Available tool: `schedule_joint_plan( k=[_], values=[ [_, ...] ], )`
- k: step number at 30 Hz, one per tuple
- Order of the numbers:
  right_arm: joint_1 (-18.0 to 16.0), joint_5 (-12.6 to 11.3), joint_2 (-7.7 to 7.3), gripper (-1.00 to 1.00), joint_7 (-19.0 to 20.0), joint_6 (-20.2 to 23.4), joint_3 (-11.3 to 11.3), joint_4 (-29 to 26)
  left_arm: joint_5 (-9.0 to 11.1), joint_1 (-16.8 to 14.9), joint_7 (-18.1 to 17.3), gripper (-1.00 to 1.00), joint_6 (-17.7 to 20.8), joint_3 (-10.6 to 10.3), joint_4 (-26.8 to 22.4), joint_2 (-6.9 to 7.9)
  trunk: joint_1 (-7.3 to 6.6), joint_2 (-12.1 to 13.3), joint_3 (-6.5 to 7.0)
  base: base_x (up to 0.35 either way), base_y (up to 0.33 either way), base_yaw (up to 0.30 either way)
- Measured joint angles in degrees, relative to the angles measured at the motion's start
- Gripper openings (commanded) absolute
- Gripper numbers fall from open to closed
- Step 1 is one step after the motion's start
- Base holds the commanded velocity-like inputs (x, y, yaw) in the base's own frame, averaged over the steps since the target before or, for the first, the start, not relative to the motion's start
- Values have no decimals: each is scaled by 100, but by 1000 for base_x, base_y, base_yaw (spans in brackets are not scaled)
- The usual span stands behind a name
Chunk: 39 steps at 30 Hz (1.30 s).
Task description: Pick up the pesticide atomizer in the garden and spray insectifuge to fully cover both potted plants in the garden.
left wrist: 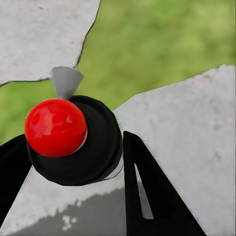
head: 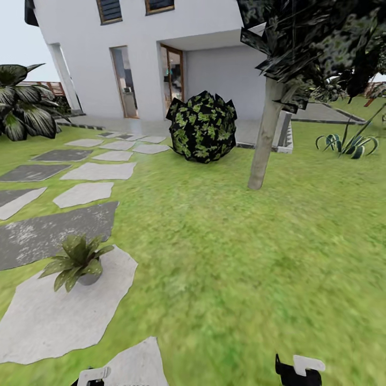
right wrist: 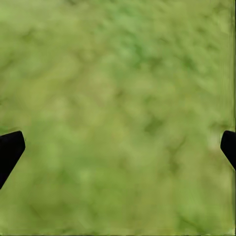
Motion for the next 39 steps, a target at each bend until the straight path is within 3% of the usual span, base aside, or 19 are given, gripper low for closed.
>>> schedule_joint_plan(
  k=[10,21,39],
  values=[
    [0,0,0,100,8,-1,0,0,0,2,0,-100,4,0,0,-9,-2,0,0,-78,257,-300],
    [0,1,-1,100,6,-3,1,1,-120,0,-4,-100,9,-1,7,-20,-2,0,0,-1,14,-300],
    [0,1,8,100,6,-3,1,1,-126,2,-4,-100,9,1,9,-36,-2,0,0,0,0,-300]
  ],
)
